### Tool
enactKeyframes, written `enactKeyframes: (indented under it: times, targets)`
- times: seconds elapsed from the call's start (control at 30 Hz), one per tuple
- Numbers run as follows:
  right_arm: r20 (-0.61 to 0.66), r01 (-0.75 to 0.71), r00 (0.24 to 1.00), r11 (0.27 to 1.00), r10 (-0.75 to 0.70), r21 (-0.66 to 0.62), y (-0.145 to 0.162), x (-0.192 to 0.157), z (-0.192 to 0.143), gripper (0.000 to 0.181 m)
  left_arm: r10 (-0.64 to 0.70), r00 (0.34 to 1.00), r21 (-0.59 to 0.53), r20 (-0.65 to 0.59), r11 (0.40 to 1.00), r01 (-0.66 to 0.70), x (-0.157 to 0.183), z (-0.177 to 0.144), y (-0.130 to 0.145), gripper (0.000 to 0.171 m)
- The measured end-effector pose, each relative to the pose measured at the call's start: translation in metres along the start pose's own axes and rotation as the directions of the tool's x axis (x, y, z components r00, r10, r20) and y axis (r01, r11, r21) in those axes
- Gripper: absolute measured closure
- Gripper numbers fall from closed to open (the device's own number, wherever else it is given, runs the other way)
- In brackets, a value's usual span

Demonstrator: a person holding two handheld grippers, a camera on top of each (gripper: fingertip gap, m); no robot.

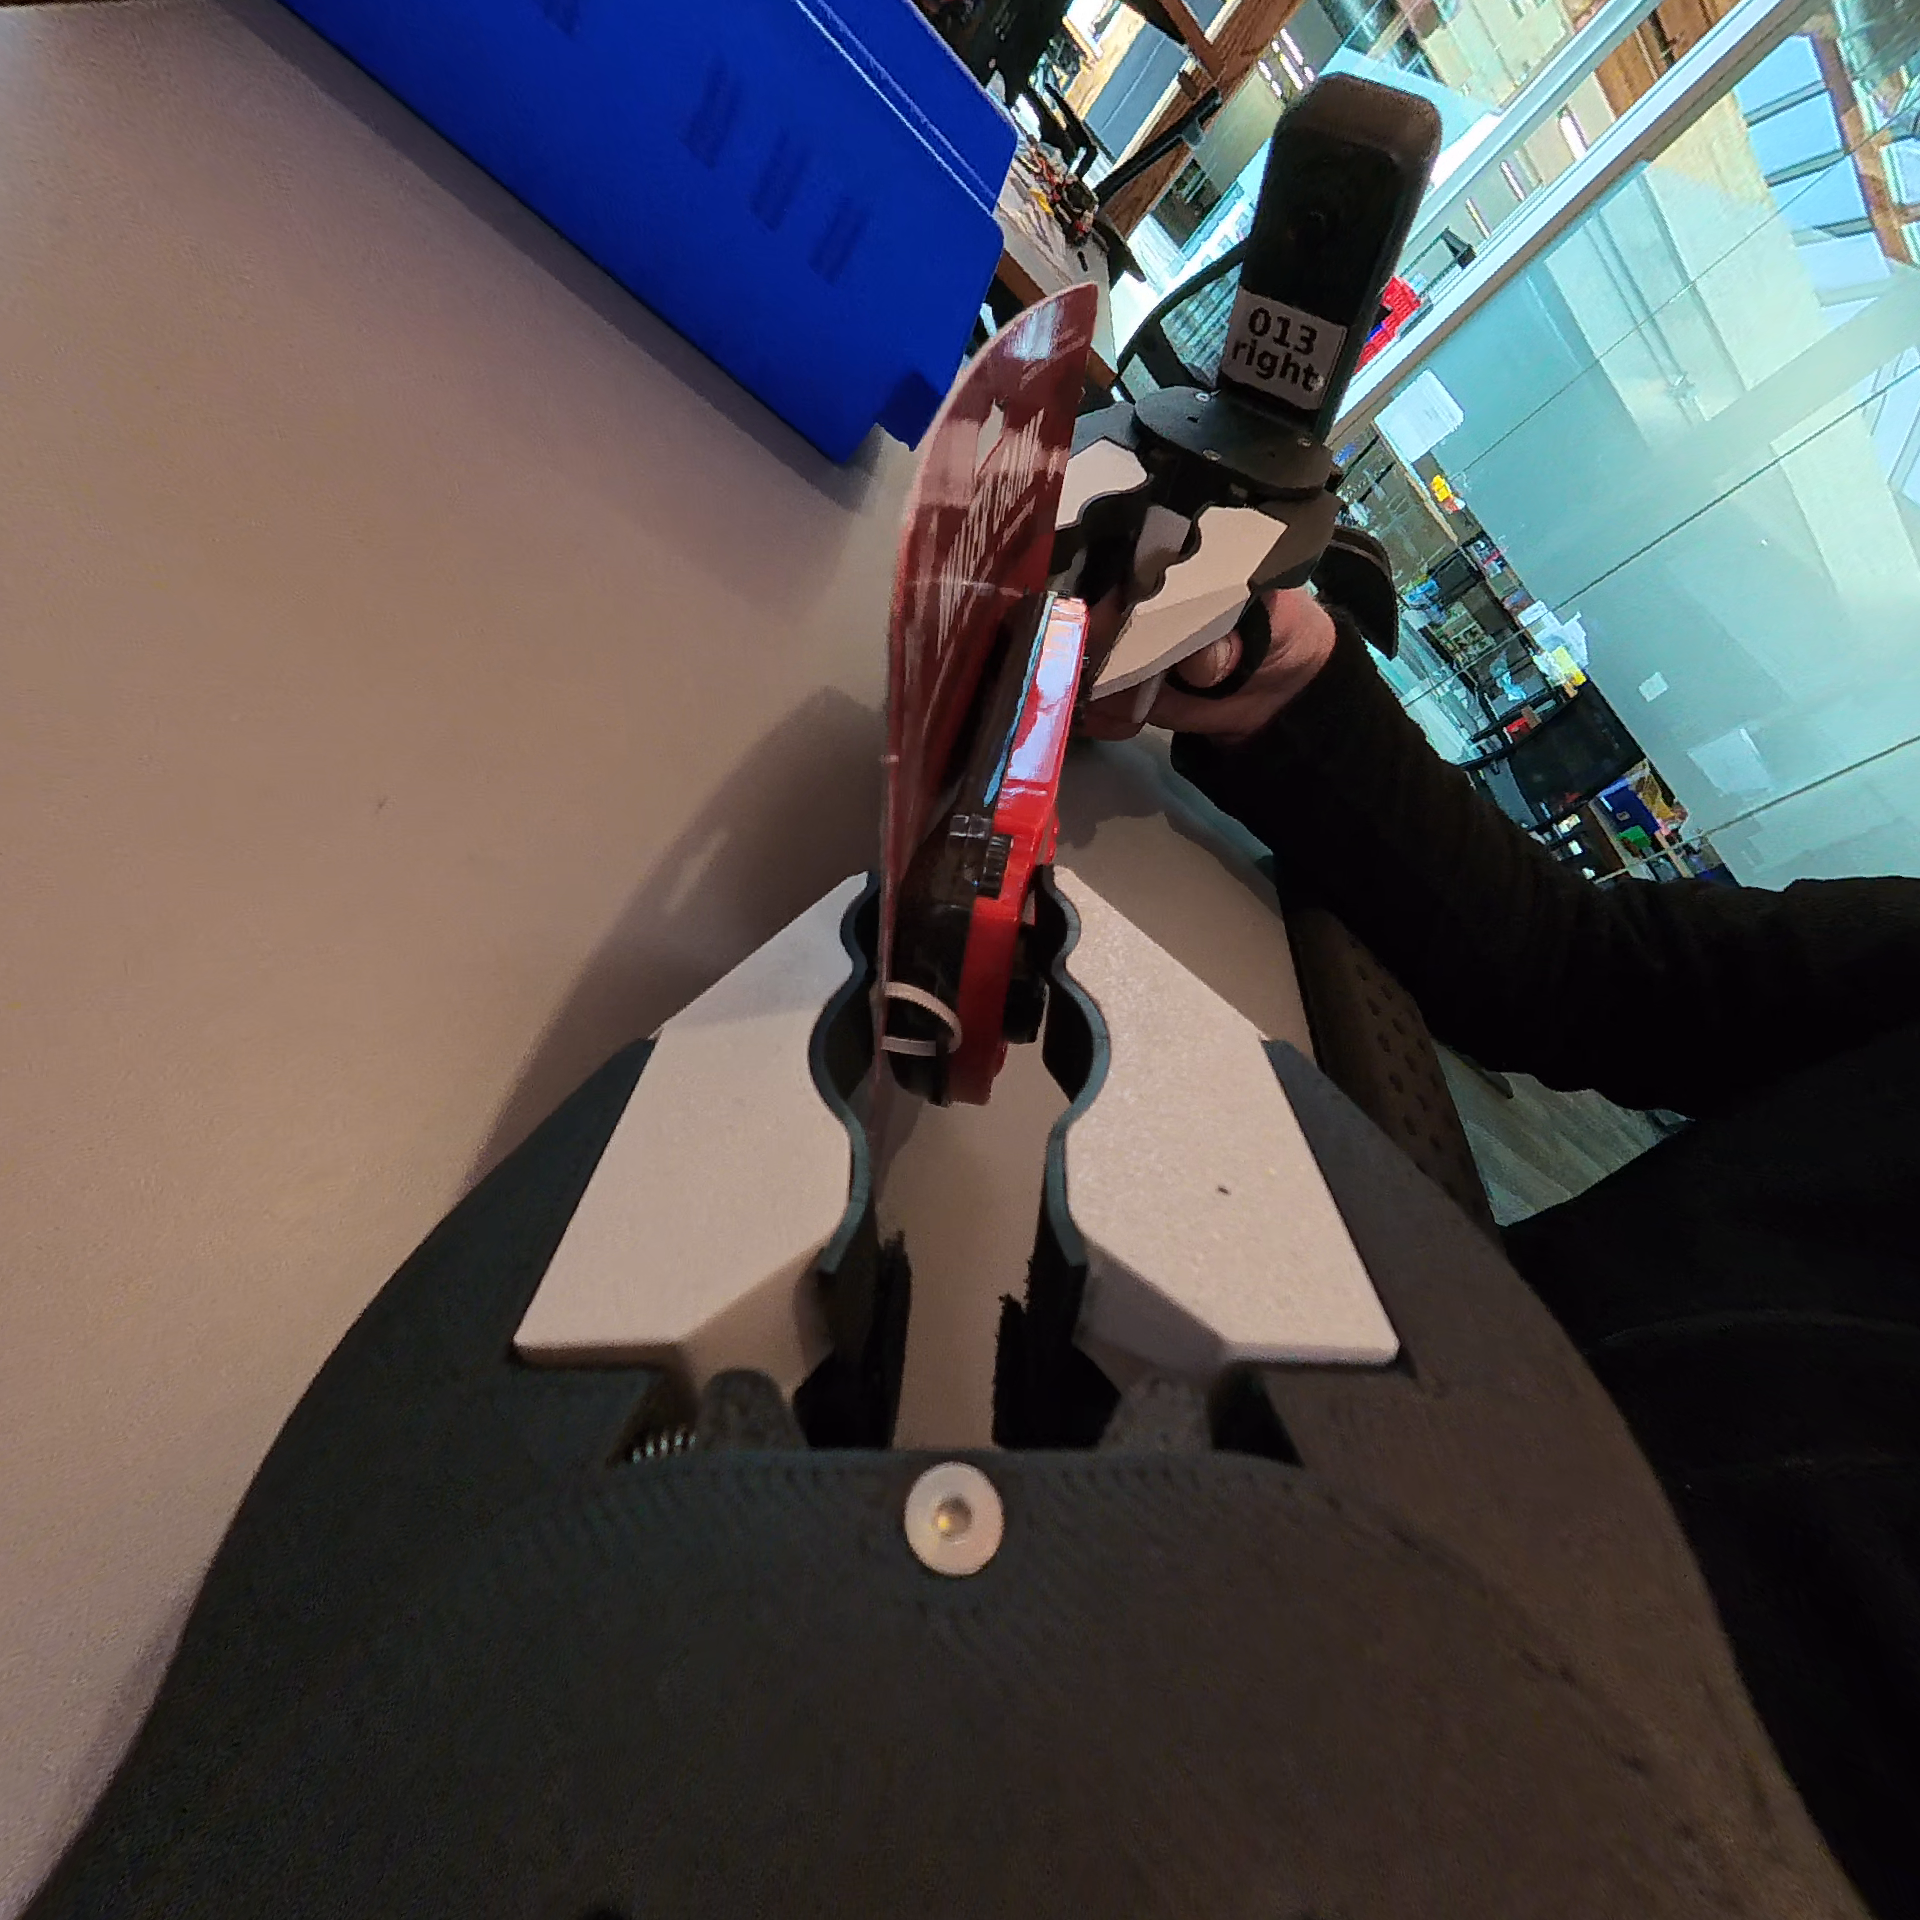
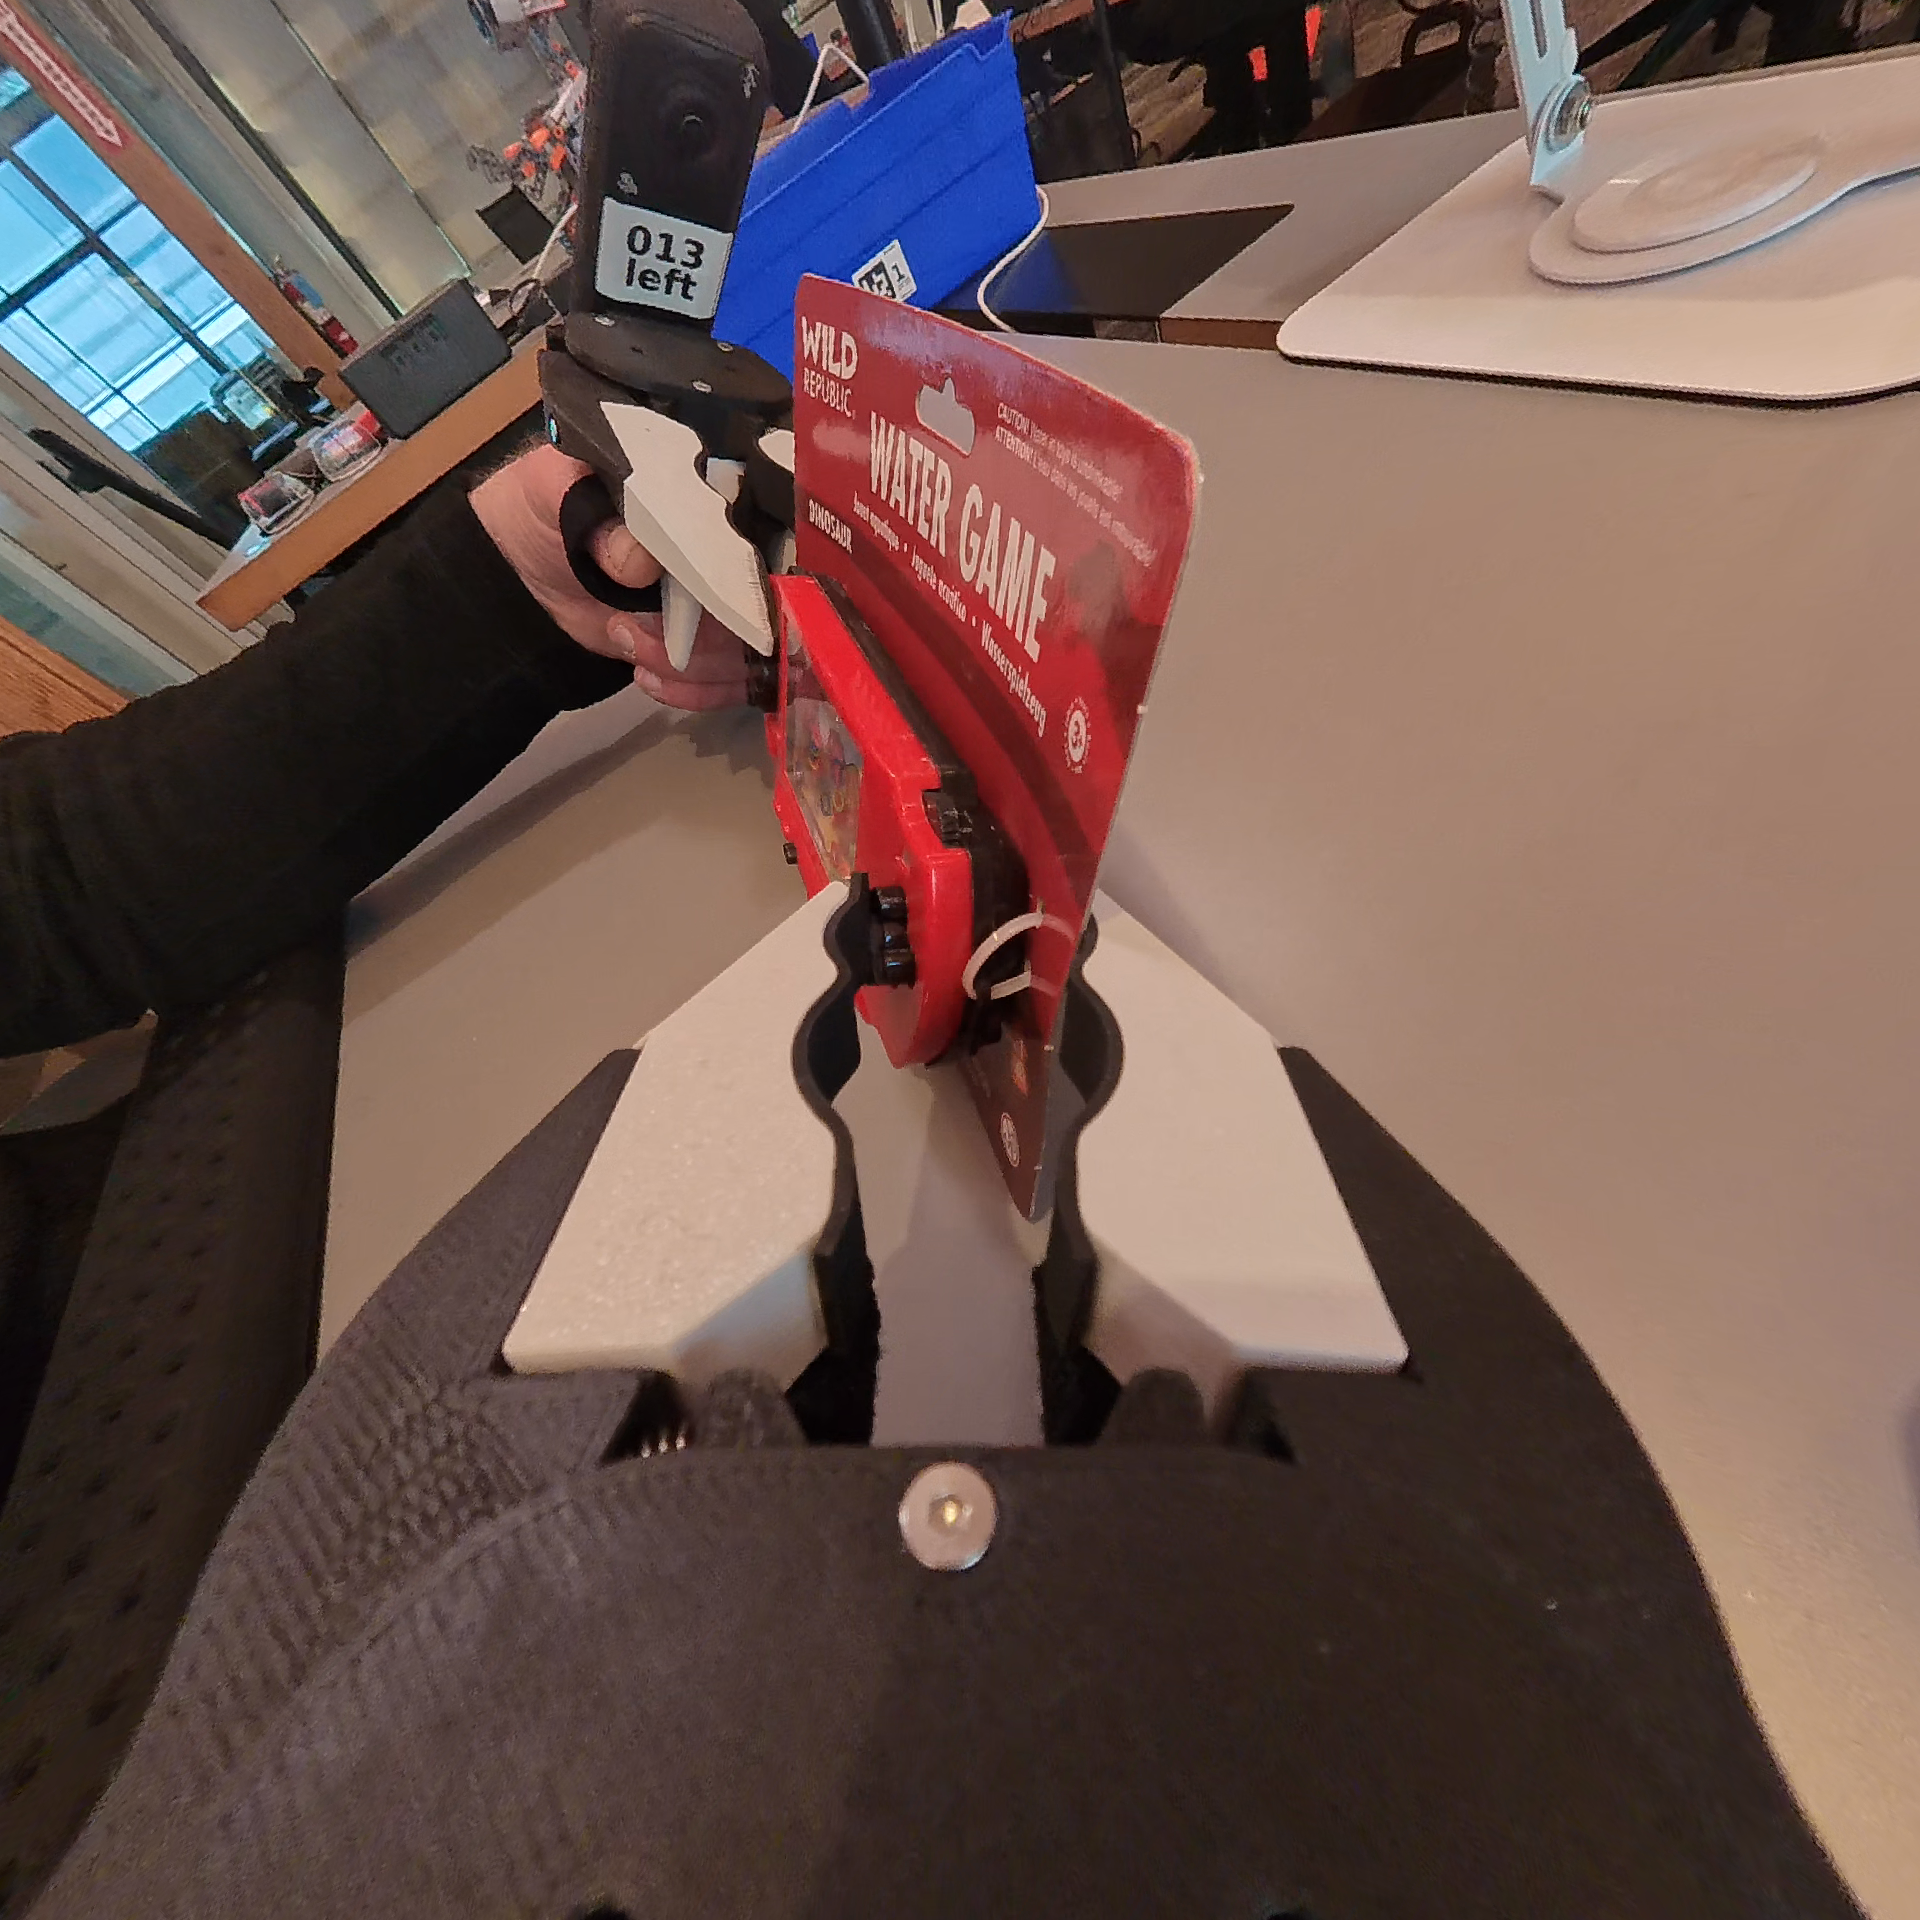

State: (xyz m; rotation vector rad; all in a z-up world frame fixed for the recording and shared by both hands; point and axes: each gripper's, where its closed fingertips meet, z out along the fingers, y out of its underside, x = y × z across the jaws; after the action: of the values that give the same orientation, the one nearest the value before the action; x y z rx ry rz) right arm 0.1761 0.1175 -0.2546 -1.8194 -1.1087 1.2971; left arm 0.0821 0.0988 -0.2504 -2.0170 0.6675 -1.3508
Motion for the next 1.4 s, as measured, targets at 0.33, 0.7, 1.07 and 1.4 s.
enactKeyframes:
  times: [0.33, 0.7, 1.07, 1.4]
  targets:
    - [0.007, 0.000, 1.000, 1.000, 0.000, -0.011, 0.0016, -0.0009, -0.0002, 0.145, -0.003, 1.000, 0.001, 0.004, 1.000, 0.003, -0.0002, 0.0004, -0.0009, 0.146]
    - [0.010, -0.006, 1.000, 1.000, 0.007, -0.010, 0.0016, -0.0005, -0.0009, 0.148, 0.000, 1.000, -0.002, 0.008, 1.000, 0.000, 0.0005, 0.0008, -0.0007, 0.145]
    - [0.008, -0.001, 1.000, 1.000, 0.001, -0.019, 0.0011, -0.0009, -0.0022, 0.155, 0.007, 1.000, -0.003, 0.016, 1.000, -0.007, 0.0011, 0.0015, -0.0013, 0.145]
    - [0.007, -0.009, 1.000, 0.999, 0.009, -0.046, 0.0068, -0.0006, -0.0023, 0.143, 0.008, 1.000, -0.002, 0.017, 1.000, -0.008, 0.0012, 0.0006, -0.0013, 0.145]
